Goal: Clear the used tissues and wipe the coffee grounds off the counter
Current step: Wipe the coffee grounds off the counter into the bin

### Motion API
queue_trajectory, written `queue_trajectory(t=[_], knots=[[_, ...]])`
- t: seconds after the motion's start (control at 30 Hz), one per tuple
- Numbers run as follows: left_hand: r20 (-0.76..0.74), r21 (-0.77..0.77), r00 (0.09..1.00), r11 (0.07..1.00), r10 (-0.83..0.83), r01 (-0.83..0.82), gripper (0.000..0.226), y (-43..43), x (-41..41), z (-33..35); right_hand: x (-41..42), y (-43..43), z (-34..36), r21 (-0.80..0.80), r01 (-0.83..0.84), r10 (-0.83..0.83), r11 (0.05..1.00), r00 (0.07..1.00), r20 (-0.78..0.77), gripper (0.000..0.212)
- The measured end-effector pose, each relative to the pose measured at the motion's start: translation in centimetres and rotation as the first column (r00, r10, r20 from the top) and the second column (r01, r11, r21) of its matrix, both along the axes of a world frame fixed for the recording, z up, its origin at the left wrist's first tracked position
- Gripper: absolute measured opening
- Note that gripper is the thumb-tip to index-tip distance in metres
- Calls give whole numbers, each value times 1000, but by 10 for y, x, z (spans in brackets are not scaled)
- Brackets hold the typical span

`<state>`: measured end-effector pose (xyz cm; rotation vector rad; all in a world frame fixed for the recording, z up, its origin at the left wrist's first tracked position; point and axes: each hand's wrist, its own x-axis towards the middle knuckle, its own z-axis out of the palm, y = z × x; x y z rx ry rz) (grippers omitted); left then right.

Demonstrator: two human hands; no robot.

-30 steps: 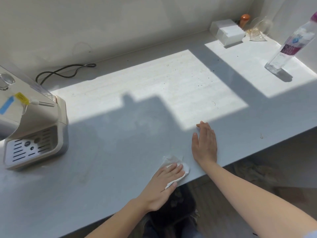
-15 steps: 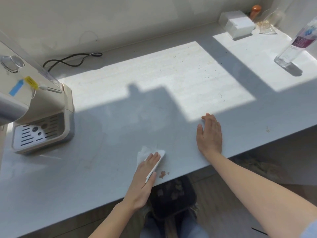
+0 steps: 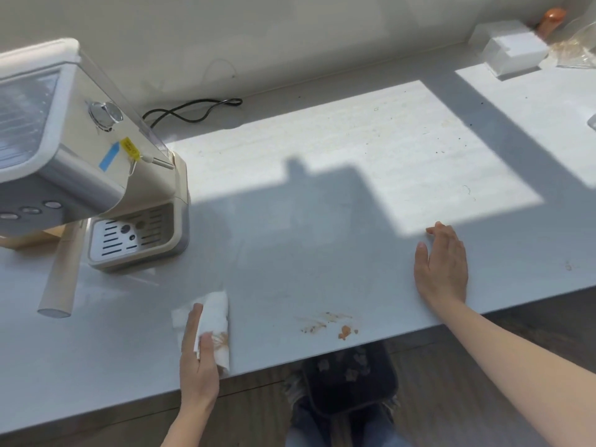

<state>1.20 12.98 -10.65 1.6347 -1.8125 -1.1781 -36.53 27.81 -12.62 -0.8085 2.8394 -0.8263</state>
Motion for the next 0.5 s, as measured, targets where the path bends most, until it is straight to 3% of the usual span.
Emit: queue_trajectory(t=[0.1, 0.2, 0.33, 0.5], knots=[[236, -131, 965, 981, -111, 145, 57, -14, -5, -9, 1, 0, 1, -4, 7, -7, 1000, 1000, -2, 45], [315, -130, 937, 970, -154, 203, 52, -43, -25, -16, 1, -1, 2, 11, 12, -12, 1000, 1000, -2, 48], [354, -115, 874, 912, -334, 394, 52, -71, -67, -14, 1, -2, 3, 28, 10, -10, 1000, 1000, -5, 48], [233, -84, 732, 736, -641, 672, 55, -48, -92, -6, 1, -2, 3, 57, -1, 1, 998, 1000, -10, 50]])
